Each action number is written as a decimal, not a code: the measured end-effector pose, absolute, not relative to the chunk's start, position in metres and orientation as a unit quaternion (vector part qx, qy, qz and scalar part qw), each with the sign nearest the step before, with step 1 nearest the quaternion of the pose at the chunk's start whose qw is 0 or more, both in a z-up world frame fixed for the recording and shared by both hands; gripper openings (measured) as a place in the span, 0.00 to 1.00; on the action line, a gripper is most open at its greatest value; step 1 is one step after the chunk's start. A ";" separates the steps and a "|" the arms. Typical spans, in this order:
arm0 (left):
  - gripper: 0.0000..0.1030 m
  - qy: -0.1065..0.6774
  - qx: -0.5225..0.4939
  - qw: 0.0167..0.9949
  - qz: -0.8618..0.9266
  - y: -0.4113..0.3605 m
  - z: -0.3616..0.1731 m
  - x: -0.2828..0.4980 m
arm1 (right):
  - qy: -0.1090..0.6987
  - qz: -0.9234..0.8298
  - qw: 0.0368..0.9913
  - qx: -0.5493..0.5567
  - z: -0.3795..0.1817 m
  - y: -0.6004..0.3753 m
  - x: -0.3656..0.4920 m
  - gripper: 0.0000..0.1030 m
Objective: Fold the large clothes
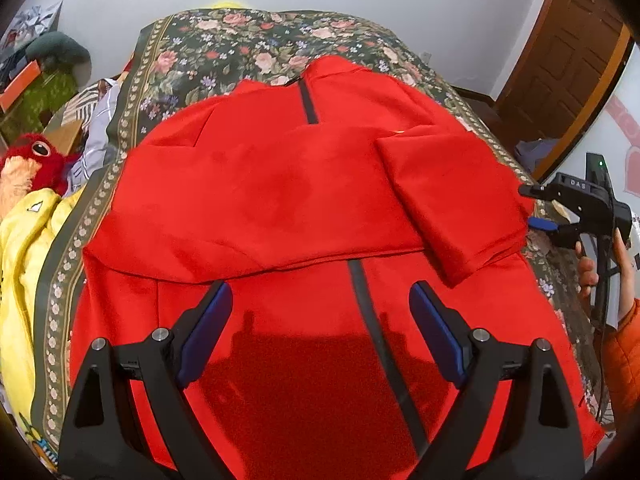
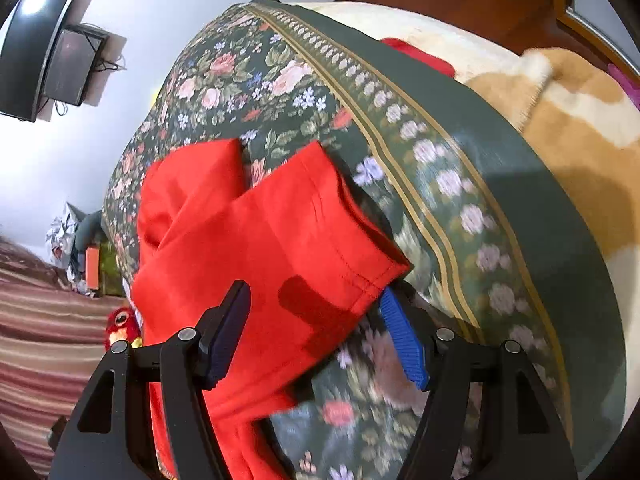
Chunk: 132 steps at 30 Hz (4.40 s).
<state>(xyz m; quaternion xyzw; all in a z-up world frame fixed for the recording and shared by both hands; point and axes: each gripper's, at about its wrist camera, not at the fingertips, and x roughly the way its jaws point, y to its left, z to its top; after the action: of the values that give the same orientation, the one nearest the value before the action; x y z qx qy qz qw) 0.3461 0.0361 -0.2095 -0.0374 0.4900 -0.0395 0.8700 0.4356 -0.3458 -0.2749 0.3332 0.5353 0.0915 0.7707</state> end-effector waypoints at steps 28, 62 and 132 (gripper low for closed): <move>0.87 0.440 -0.073 0.895 -0.017 0.100 -0.179 0.299 | 0.421 0.288 0.851 0.128 -0.090 -0.155 0.397 0.07; 0.87 0.432 -0.209 0.876 0.048 0.230 -0.202 0.231 | 0.650 0.371 0.663 0.021 -0.232 0.021 0.344 0.46; 0.53 0.489 -0.046 0.866 0.099 0.207 -0.214 0.313 | 0.534 0.176 0.823 0.081 -0.203 -0.238 0.353 0.58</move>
<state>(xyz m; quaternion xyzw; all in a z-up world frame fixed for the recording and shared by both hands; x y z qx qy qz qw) 0.3134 0.2071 -0.2139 -0.0464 0.4887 0.0993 0.8655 0.3529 -0.2382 -0.2034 0.0809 0.5342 0.1761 0.8228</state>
